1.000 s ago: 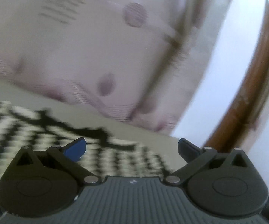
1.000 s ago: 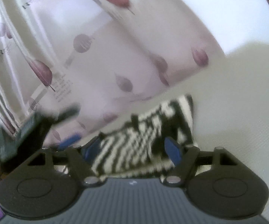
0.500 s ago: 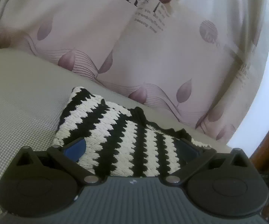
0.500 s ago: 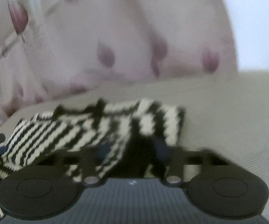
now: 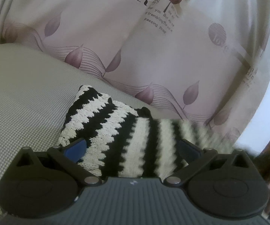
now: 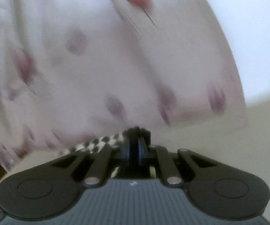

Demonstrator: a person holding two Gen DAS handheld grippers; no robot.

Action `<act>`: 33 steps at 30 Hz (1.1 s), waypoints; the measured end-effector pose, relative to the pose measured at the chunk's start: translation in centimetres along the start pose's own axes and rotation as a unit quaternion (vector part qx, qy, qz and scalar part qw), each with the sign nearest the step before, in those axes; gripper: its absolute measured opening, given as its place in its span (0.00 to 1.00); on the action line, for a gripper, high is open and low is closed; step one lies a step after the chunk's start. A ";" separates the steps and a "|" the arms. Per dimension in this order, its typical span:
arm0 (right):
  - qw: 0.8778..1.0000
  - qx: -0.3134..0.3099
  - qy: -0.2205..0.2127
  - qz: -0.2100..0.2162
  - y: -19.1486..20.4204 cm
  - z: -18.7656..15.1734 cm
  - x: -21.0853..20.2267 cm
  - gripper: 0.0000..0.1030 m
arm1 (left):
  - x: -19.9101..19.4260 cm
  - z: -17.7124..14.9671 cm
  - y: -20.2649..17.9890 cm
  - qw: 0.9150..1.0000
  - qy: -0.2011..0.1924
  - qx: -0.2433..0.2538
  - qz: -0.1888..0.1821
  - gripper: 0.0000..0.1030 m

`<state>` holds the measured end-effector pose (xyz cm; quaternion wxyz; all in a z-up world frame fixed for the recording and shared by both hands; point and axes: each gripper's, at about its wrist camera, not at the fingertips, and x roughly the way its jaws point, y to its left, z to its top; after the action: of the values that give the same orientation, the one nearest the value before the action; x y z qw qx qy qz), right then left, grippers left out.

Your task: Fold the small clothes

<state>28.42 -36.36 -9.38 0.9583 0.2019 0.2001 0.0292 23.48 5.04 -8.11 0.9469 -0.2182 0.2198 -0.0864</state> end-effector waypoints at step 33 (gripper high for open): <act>0.997 -0.013 0.064 -0.044 0.2 -1.8 5.2 0.12 | 0.6 -0.1 0.5 1.000 0.011 -0.003 0.020 1.00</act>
<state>32.49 -34.80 -12.69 0.9464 0.1784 0.2694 0.0026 23.98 5.26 -8.60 0.9454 -0.2155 0.2346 -0.0687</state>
